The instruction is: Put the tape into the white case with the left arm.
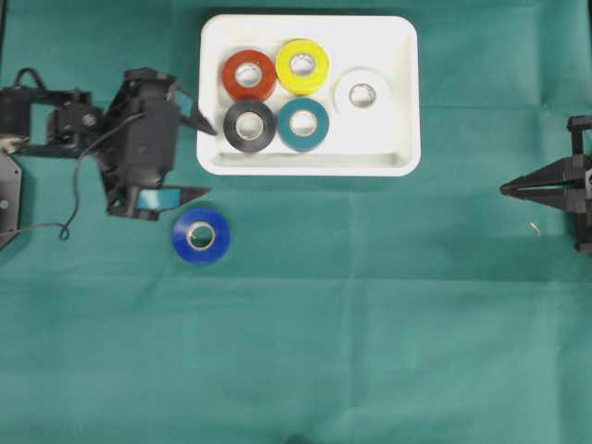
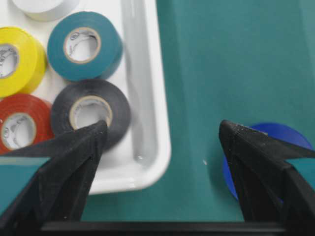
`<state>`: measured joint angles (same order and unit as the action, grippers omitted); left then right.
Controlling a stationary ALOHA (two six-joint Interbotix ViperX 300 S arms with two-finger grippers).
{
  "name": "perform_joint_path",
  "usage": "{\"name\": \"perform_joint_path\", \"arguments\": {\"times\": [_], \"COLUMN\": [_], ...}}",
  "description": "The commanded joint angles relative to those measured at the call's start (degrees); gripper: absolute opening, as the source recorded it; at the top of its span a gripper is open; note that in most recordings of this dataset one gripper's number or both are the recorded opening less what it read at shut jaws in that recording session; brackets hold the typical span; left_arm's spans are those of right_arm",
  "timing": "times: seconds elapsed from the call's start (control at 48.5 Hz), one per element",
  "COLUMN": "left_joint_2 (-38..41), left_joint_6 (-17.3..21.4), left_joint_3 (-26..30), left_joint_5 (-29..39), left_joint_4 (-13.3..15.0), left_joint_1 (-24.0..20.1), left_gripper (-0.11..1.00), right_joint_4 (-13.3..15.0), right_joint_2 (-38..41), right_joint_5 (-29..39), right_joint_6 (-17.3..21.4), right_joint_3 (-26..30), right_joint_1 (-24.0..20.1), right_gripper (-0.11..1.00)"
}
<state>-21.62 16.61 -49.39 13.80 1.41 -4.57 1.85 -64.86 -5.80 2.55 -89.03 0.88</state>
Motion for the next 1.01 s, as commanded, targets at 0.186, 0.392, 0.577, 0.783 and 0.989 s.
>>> {"name": "perform_joint_path", "arguments": {"times": [0.186,0.392,0.577,0.783,0.989], "left_joint_2": [-9.40,-16.79,-22.76,-25.49,-24.87], "left_joint_6": [-1.58,-6.15,-7.03,-6.94,-6.94], "left_joint_3": [-5.89,-11.43,-13.97,-15.73,-15.91], "left_joint_5": [-0.53,1.14,6.06,7.12,7.03], "left_joint_4": [0.26,0.26,0.26,0.26,0.18], "left_joint_1": [1.41,1.76,3.52,4.75,4.75], "left_gripper": [0.97,0.97,0.97,0.97,0.97], "right_joint_4": [0.00,0.09,0.00,0.00,0.09], "right_joint_2": [0.44,0.44,0.44,0.44,0.44], "right_joint_5": [-0.62,-0.53,-0.53,-0.53,-0.53], "right_joint_6": [0.00,0.09,0.00,0.00,0.09], "right_joint_3": [0.62,0.62,0.62,0.70,0.79], "right_joint_1": [0.09,0.00,0.09,0.09,0.00], "right_gripper": [-0.09,-0.09,-0.09,-0.09,-0.09]}}
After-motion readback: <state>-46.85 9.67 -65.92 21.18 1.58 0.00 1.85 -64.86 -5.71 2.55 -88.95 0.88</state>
